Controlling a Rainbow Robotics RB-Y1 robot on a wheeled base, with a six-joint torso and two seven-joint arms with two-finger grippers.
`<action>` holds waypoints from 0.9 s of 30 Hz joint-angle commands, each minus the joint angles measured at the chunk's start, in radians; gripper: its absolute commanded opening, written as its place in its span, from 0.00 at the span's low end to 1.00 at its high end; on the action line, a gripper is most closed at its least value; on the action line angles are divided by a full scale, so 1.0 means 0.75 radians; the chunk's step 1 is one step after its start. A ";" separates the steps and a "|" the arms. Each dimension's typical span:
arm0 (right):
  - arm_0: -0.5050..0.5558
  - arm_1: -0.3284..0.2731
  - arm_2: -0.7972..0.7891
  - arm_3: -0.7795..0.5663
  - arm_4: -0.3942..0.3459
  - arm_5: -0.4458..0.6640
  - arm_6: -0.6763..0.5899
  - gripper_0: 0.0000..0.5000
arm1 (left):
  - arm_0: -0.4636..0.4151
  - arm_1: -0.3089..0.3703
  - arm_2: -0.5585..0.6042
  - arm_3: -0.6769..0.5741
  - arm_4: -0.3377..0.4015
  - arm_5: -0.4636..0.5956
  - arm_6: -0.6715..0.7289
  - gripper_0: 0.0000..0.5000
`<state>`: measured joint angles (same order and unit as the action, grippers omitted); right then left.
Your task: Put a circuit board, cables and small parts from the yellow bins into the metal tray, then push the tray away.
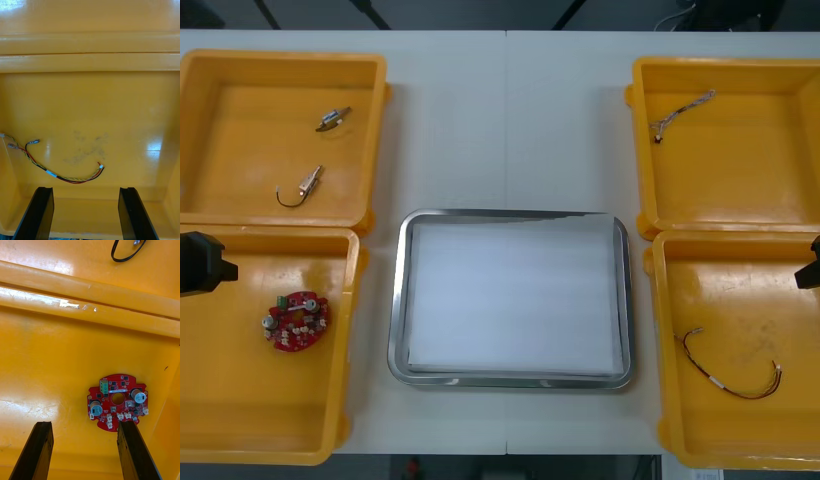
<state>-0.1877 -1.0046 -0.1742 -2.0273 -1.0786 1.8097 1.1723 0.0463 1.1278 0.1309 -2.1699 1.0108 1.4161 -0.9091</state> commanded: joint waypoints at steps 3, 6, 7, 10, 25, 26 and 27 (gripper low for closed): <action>0.015 0.002 -0.040 -0.027 0.010 -0.010 -0.037 1.00 | -0.017 0.061 0.042 -0.011 0.008 0.010 0.009 1.00; 0.015 0.002 -0.040 -0.027 0.010 -0.010 -0.037 1.00 | -0.017 0.061 0.042 -0.011 0.008 0.010 0.009 1.00; 0.015 0.002 -0.040 -0.027 0.010 -0.010 -0.037 1.00 | -0.017 0.061 0.042 -0.011 0.008 0.010 0.009 1.00; 0.015 0.002 -0.040 -0.027 0.010 -0.010 -0.037 1.00 | -0.017 0.061 0.042 -0.011 0.008 0.010 0.009 1.00; 0.015 0.002 -0.040 -0.027 0.010 -0.010 -0.037 1.00 | -0.017 0.061 0.042 -0.011 0.008 0.010 0.009 1.00; 0.015 0.002 -0.040 -0.027 0.010 -0.010 -0.037 1.00 | -0.017 0.061 0.042 -0.011 0.008 0.010 0.009 1.00; 0.015 0.002 -0.040 -0.027 0.010 -0.010 -0.037 1.00 | -0.017 0.061 0.042 -0.011 0.008 0.010 0.009 1.00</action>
<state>-0.1877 -1.0046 -0.1742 -2.0273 -1.0786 1.8097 1.1723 0.0463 1.1278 0.1309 -2.1699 1.0108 1.4161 -0.9091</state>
